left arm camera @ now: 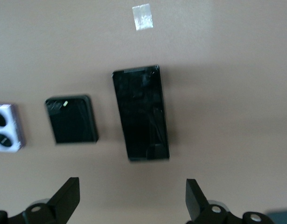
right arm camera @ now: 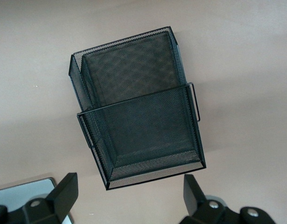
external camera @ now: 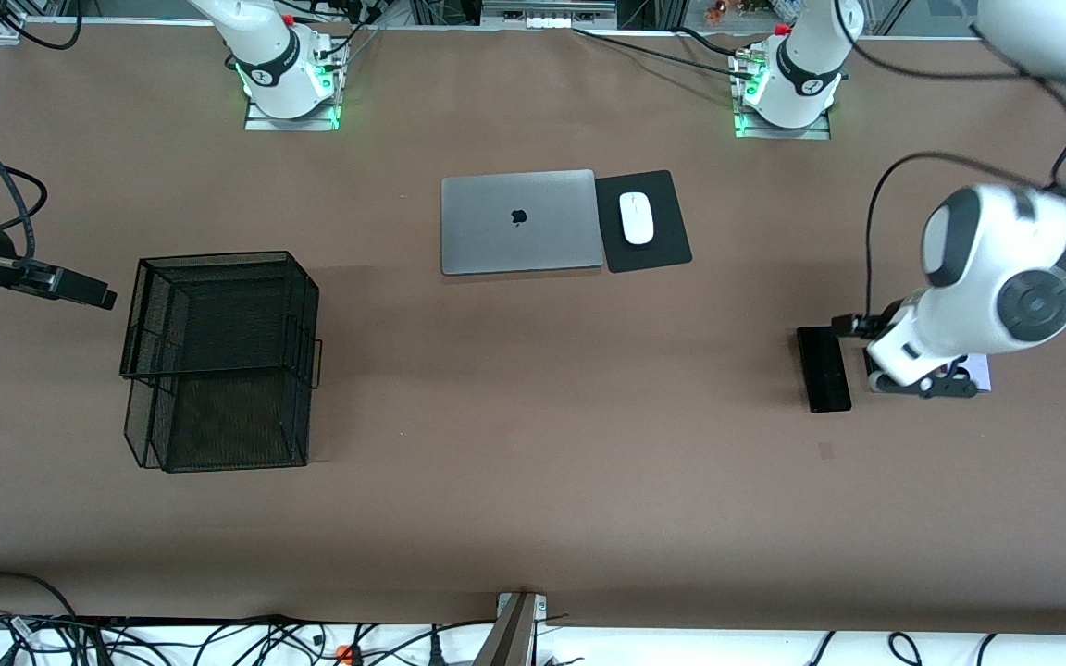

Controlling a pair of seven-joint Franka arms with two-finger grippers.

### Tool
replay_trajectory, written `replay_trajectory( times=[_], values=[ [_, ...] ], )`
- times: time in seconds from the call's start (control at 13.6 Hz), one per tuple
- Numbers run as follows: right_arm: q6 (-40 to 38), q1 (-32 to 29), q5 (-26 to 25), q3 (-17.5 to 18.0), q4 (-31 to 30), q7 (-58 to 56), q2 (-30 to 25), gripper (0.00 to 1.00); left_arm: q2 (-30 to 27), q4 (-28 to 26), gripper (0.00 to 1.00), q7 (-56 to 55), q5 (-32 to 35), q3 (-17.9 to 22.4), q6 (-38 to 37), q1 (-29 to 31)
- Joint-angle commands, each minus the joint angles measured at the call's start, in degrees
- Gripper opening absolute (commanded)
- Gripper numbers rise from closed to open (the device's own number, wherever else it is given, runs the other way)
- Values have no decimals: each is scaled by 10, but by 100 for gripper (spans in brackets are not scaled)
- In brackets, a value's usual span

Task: Place phones with both arms
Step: 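Lower the left gripper and grasp the large black phone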

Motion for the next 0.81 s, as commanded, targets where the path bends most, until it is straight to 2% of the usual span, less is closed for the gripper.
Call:
replay_trajectory(
  times=[0.0,0.15,0.44,0.73],
  values=[
    [-1,-1,-8,4,-6,2,-3,100,51,7,100,8,12,-2,63,8],
    [3,-1,-9,4,-6,1,-3,100,79,2,100,8,11,-3,116,21],
    [3,-1,-9,4,-6,1,-1,100,109,2,100,-4,-23,-4,163,33],
    [2,-1,-9,4,-6,1,-1,100,111,-30,100,-11,-41,-4,210,34]
  ],
)
